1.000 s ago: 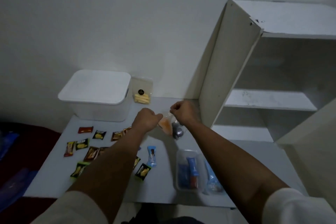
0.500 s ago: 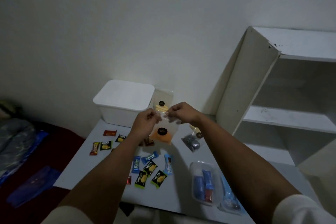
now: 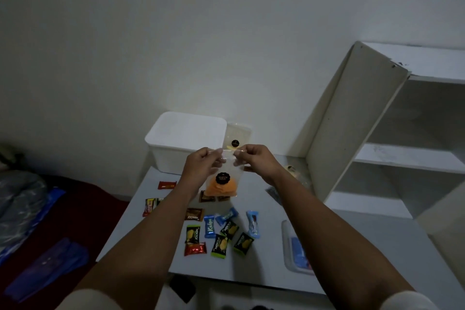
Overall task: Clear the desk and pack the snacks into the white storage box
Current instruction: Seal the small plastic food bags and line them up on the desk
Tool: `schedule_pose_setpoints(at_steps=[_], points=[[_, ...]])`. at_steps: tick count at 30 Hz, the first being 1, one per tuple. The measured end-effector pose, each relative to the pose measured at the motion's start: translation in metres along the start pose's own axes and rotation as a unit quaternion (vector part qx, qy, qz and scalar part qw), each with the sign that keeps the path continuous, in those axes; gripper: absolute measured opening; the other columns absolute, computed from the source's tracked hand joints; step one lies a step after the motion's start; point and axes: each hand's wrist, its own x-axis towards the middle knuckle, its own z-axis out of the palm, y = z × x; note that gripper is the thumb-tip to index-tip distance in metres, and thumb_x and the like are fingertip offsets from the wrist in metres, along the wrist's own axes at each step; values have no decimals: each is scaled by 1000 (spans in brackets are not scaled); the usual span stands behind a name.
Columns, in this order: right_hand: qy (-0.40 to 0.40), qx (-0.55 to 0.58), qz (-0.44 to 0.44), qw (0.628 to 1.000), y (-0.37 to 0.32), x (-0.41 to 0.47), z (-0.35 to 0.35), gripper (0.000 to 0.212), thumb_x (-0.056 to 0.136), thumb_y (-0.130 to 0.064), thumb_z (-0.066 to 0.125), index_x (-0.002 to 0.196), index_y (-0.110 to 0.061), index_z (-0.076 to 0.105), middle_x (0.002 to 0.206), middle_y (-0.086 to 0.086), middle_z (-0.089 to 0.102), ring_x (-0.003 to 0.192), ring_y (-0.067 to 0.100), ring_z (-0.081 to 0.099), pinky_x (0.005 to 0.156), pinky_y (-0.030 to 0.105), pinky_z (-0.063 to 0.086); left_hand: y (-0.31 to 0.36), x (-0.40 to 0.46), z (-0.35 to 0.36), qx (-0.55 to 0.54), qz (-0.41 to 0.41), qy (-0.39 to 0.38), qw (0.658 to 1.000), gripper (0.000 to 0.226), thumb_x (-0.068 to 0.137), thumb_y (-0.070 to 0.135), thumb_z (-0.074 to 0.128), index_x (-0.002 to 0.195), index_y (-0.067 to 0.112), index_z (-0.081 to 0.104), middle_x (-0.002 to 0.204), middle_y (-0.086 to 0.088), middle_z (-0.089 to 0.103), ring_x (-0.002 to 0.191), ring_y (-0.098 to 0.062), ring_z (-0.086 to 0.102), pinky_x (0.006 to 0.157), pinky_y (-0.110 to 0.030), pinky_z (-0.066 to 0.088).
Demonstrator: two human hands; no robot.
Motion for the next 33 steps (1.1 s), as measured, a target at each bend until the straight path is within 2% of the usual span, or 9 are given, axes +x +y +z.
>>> schedule_pose_setpoints(at_steps=[2, 5, 9, 12, 20, 24, 28, 33], points=[[15, 2, -8, 1000, -1, -2, 12, 25, 97, -20, 69, 103, 5, 70, 89, 11, 76, 85, 16, 74, 84, 39, 55, -2, 0, -7, 11, 9, -10, 1000, 16, 99, 20, 62, 96, 8, 71, 88, -6, 79, 82, -16, 70, 83, -34, 59], [36, 40, -15, 998, -2, -6, 22, 22, 95, -21, 72, 101, 0, 72, 89, 8, 76, 88, 20, 74, 83, 38, 56, -4, 4, -18, 3, 19, -11, 1000, 18, 100, 18, 61, 98, 2, 69, 88, -7, 78, 80, -16, 69, 83, -34, 59], [65, 59, -42, 995, 1, -7, 29, 11, 96, -17, 70, 89, -10, 68, 88, 12, 73, 86, 23, 73, 82, 39, 54, -6, 6, -23, -18, 12, -16, 1000, 16, 100, 23, 61, 96, 11, 71, 91, -8, 79, 84, -17, 71, 85, -34, 59], [83, 77, -38, 993, -1, -4, 29, 10, 96, -15, 69, 91, -8, 66, 87, 10, 72, 80, 22, 73, 82, 41, 54, -4, 9, -23, -25, 13, -19, 999, 22, 103, 23, 54, 95, 12, 71, 91, -6, 80, 88, -20, 72, 87, -35, 57], [59, 111, -11, 992, -7, -1, 25, 11, 93, -20, 74, 95, -9, 75, 90, 6, 75, 87, 22, 73, 82, 38, 57, 5, 10, -17, 9, 36, -27, 999, 28, 106, 21, 49, 91, 9, 69, 85, -5, 78, 80, -16, 69, 86, -33, 56], [50, 82, -15, 995, -11, 0, 27, 24, 90, -22, 78, 101, -2, 74, 90, 7, 76, 87, 20, 74, 85, 38, 59, 3, 11, -15, -4, 31, -20, 999, 29, 106, 22, 48, 89, 11, 69, 87, -5, 78, 82, -18, 70, 85, -35, 55], [55, 54, -26, 997, -11, 1, 28, 14, 94, -20, 74, 97, -7, 73, 86, 8, 74, 84, 18, 73, 79, 35, 58, 6, 10, -14, -10, 20, -25, 999, 25, 103, 23, 55, 95, 8, 72, 90, -10, 79, 84, -18, 72, 85, -34, 57], [52, 25, -55, 997, -11, 1, 36, 18, 97, -18, 69, 98, 0, 72, 83, 11, 73, 76, 16, 70, 77, 32, 58, 8, 8, -11, 21, 41, -20, 999, 20, 97, 19, 65, 96, 2, 75, 91, -14, 78, 81, -19, 71, 82, -34, 58]])
